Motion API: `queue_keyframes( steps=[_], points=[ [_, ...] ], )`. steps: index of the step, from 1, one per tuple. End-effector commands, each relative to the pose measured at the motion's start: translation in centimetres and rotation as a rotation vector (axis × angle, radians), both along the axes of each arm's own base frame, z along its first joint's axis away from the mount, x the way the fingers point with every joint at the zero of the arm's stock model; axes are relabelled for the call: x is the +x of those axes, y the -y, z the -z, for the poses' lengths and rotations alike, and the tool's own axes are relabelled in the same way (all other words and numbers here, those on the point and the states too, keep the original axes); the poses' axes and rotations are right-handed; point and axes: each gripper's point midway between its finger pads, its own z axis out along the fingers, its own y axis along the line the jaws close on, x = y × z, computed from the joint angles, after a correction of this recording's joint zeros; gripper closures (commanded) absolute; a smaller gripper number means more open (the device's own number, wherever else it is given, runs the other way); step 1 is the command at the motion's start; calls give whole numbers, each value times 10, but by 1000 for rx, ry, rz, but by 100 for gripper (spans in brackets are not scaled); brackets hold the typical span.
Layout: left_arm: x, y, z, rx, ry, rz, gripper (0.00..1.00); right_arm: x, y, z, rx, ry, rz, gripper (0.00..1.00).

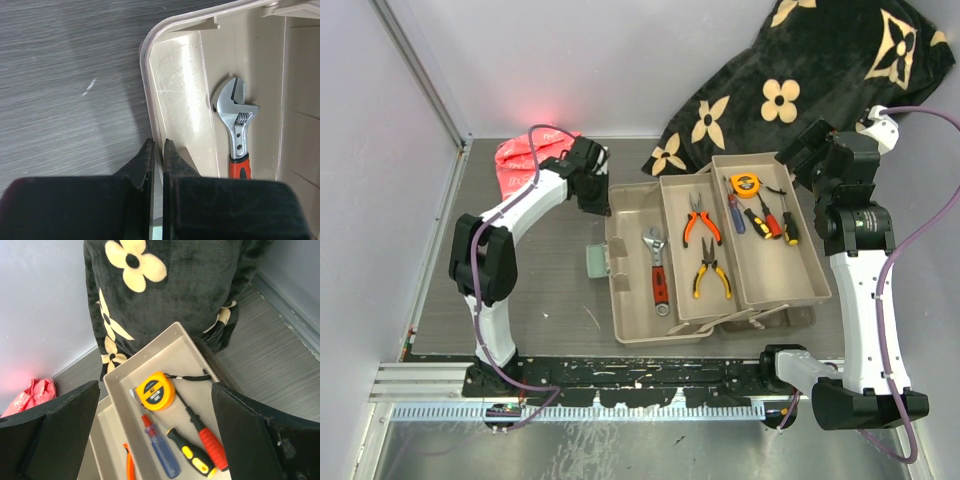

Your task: Pack the tool kit

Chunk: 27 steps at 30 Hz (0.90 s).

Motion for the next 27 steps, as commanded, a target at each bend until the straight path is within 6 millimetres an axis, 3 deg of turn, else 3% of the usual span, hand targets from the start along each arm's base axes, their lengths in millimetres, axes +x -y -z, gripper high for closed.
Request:
queue_keyframes(
  steps=[1, 11, 15, 19, 27],
  points=[
    [2, -90, 24, 267, -60, 27, 100, -7, 7, -21, -28, 57, 24, 2],
    [9, -140, 35, 314, -89, 52, 100, -2, 8, -5, -39, 15, 26, 2],
    [12, -161, 39, 326, -95, 42, 100, 1, 11, 11, -56, -28, 28, 2],
    [15, -177, 45, 336, -100, 27, 100, 5, 18, 48, -60, -118, 30, 2],
    [10, -184, 57, 338, -131, 18, 100, 5, 28, 113, -13, -271, -35, 2]
  ],
)
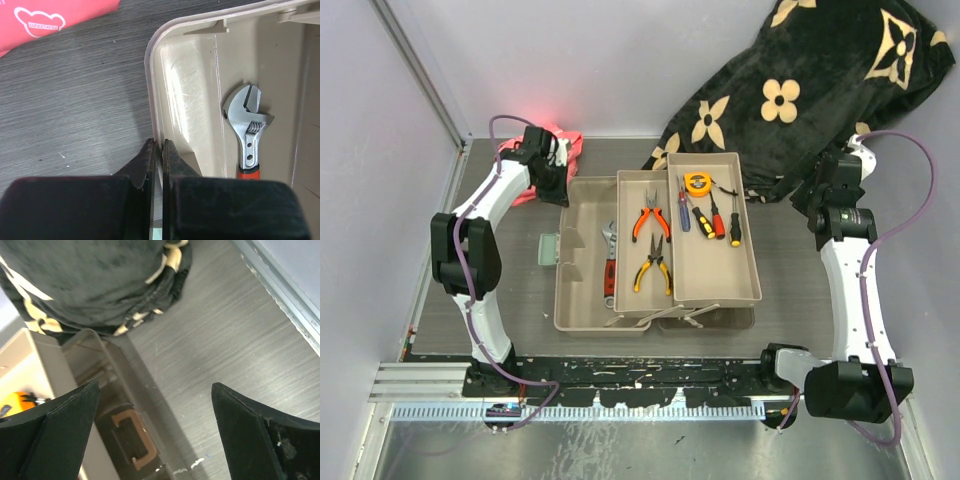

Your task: Pack the tool kit

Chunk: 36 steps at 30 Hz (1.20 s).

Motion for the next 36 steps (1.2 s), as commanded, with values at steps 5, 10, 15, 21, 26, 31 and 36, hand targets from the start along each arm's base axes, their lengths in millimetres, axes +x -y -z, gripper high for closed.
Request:
queue_keyframes(
  steps=[5, 10, 15, 21, 26, 31, 36],
  points=[
    [-25, -64, 56, 219, -153, -41, 100, 2, -30, 52, 104, -174, -288, 6],
    [-22, -63, 55, 212, -150, -54, 100, -18, -57, 89, 196, -301, -439, 13],
    [-19, -62, 51, 206, -145, -65, 100, -42, -69, 110, 229, -374, -522, 13],
    [-18, -61, 50, 199, -151, -68, 100, -67, -83, 137, 292, -439, -579, 13],
    [-15, -54, 44, 162, -143, -75, 82, -83, -90, 160, 334, -498, -608, 18],
    [-9, -44, 36, 105, -146, -96, 67, -92, -100, 181, 403, -520, -620, 23],
    [-8, -39, 36, 73, -157, -120, 56, -98, -101, 195, 419, -540, -612, 28]
  ],
)
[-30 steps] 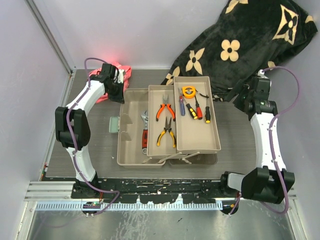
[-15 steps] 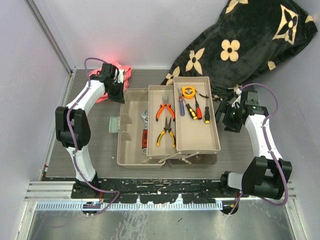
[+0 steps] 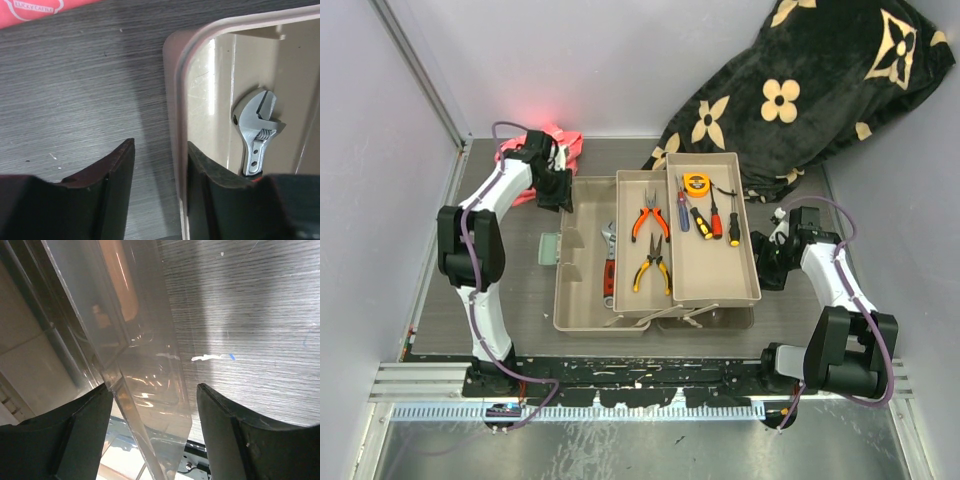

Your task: Pack the tool kit

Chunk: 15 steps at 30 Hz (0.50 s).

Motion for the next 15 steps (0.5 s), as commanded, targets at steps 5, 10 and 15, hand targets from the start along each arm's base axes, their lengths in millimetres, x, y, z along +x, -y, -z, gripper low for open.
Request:
queue_keyframes(
  steps=[5, 10, 15],
  points=[
    [-4, -32, 6, 71, -64, -90, 39, 11, -1, -1, 3, 55, 0, 45],
    [11, -28, -21, 42, 0, -122, 37, 17, 1, -5, -8, 68, 15, 68],
    [23, -25, -60, 3, 88, -156, 35, 17, 4, -4, -31, 63, 13, 86]
  ],
)
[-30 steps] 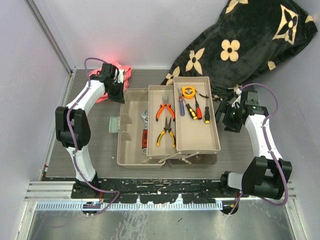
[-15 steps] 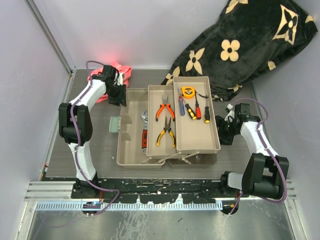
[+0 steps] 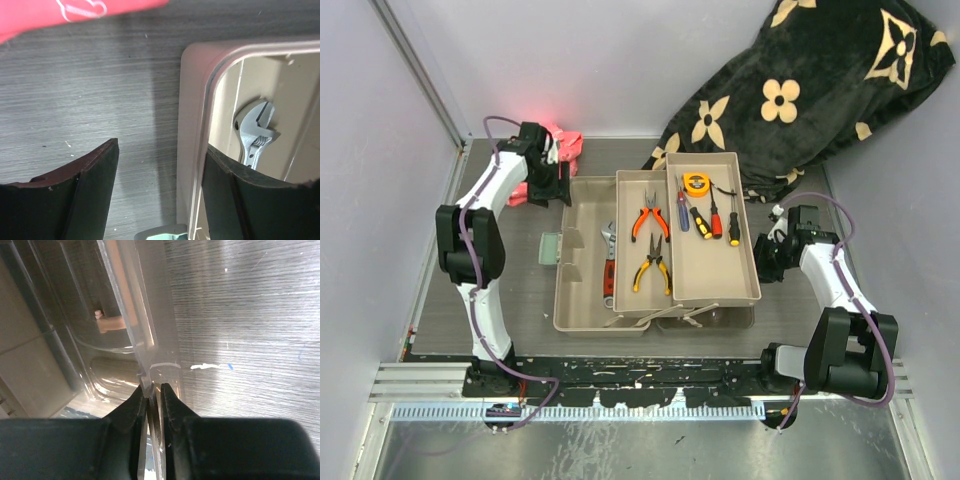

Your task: Pack the tool kit

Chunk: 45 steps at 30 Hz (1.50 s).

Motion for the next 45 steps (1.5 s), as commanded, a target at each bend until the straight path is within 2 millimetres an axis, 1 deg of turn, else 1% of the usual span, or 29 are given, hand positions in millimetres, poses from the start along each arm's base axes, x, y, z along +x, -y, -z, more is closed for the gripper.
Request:
queue_keyframes(
  steps=[1, 3, 6, 13, 17, 21, 27, 35, 38, 39, 40, 45],
  points=[
    [22, -14, -58, -3, 152, -70, 35, 12, 6, -7, -40, 28, 32, 88],
    [23, -14, -69, -13, 175, -77, 36, 15, 7, -15, -69, 48, 38, 91],
    [19, -16, -74, -22, 179, -87, 37, 21, 9, -29, -113, 78, 59, 94],
    [10, -30, -63, -31, 144, -132, 37, 29, 16, -61, -221, 134, 119, 99],
    [9, -42, -59, -38, 132, -164, 38, 33, 19, -79, -250, 162, 152, 99],
    [9, -50, -57, -47, 123, -189, 38, 36, 18, -92, -266, 184, 169, 99],
    [7, -55, -54, -56, 113, -210, 39, 42, 13, -112, -310, 219, 185, 99],
    [6, -67, -42, -28, 84, -256, 41, 51, 12, -155, -396, 296, 235, 99],
    [4, -69, -35, -21, 66, -265, 41, 54, 6, -168, -416, 315, 229, 99],
    [4, -70, -33, -16, 63, -269, 41, 56, 8, -171, -455, 323, 242, 99],
    [4, -72, -31, -4, 59, -275, 41, 58, 6, -176, -472, 331, 240, 99],
    [4, -85, -17, 65, 42, -299, 42, 64, -13, -192, -540, 364, 209, 99]
  ],
)
